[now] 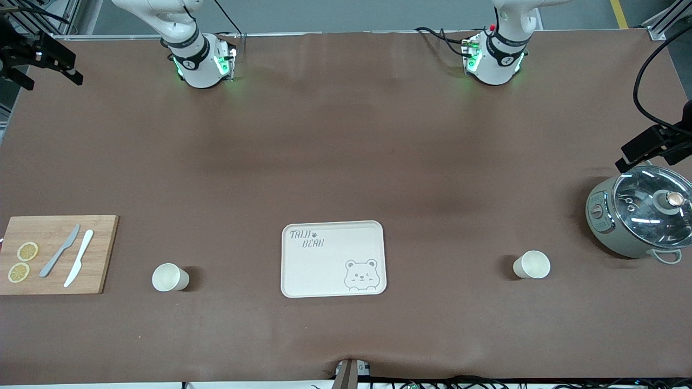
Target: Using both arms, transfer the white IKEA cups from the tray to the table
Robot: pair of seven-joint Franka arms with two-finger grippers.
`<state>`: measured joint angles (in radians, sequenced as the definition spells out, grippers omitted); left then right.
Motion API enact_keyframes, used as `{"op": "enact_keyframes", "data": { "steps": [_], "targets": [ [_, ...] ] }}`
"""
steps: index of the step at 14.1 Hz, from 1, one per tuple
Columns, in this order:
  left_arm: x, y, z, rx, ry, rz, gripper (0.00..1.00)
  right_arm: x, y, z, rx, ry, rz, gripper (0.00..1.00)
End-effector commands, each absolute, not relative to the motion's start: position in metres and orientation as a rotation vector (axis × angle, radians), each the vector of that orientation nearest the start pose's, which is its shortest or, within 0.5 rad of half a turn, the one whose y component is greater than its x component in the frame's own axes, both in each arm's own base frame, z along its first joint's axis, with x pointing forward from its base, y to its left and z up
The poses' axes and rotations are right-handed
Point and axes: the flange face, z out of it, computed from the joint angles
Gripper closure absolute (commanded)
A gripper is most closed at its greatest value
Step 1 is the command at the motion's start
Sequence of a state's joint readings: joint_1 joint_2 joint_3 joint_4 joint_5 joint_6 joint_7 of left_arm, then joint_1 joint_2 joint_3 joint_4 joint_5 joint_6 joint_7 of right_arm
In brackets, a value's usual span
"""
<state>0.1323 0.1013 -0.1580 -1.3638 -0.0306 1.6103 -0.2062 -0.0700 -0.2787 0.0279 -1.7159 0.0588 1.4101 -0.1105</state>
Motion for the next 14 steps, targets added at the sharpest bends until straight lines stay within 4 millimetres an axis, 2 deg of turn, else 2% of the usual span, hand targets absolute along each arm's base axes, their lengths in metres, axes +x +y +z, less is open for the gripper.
{"op": "enact_keyframes", "data": {
  "steps": [1, 5, 9, 14],
  "targets": [
    [0.583, -0.009, 0.677, -3.179, -0.286, -0.209, 0.00, 0.440, -0.007, 0.687, -3.086, -0.097, -0.001, 0.00],
    [0.581, -0.018, 0.672, -3.124, -0.206, -0.156, 0.00, 0.442, -0.010, 0.691, -3.085, -0.088, -0.013, 0.00],
    [0.580, -0.016, 0.671, -3.128, -0.218, -0.133, 0.00, 0.446, -0.013, 0.683, -3.081, -0.101, 0.052, 0.00],
    [0.580, -0.016, 0.670, -3.128, -0.215, -0.129, 0.00, 0.453, -0.006, 0.685, -3.080, -0.123, 0.041, 0.00]
  ]
}}
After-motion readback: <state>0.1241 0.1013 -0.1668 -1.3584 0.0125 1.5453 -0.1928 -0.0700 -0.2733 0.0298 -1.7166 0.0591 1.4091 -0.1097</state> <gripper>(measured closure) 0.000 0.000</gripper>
